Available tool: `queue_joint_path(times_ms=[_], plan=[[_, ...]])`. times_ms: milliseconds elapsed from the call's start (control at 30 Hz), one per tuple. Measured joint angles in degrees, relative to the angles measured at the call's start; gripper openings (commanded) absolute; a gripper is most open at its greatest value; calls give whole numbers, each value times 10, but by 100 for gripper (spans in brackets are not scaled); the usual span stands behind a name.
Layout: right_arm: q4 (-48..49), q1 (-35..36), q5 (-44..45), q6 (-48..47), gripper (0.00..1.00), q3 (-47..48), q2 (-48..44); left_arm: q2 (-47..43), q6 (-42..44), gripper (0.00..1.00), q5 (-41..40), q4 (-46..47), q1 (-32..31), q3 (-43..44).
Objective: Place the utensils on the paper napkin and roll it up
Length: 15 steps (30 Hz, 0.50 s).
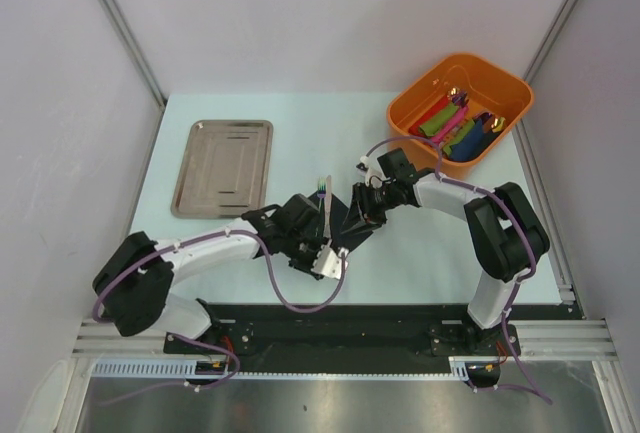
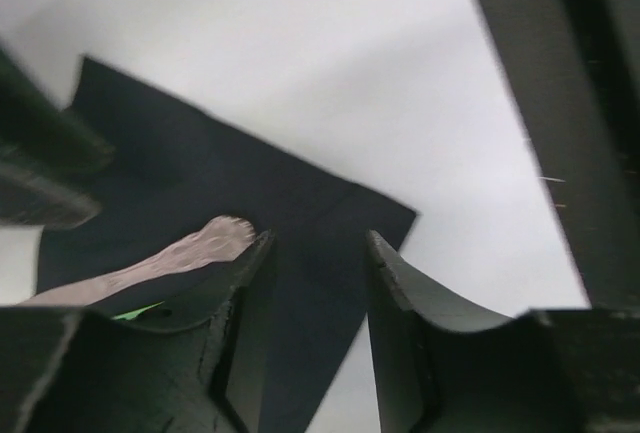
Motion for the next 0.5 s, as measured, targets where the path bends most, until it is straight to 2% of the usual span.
queue_joint_path(times_ms=[167, 267, 500], plan=[[0, 0, 0, 0, 37, 0, 0, 24, -2, 47, -7, -28, -28, -2], [0, 0, 0, 0, 37, 0, 0, 49, -3, 43, -18, -41, -32, -1], [0, 0, 0, 0, 37, 0, 0, 82, -12, 42, -36, -55, -36, 9]])
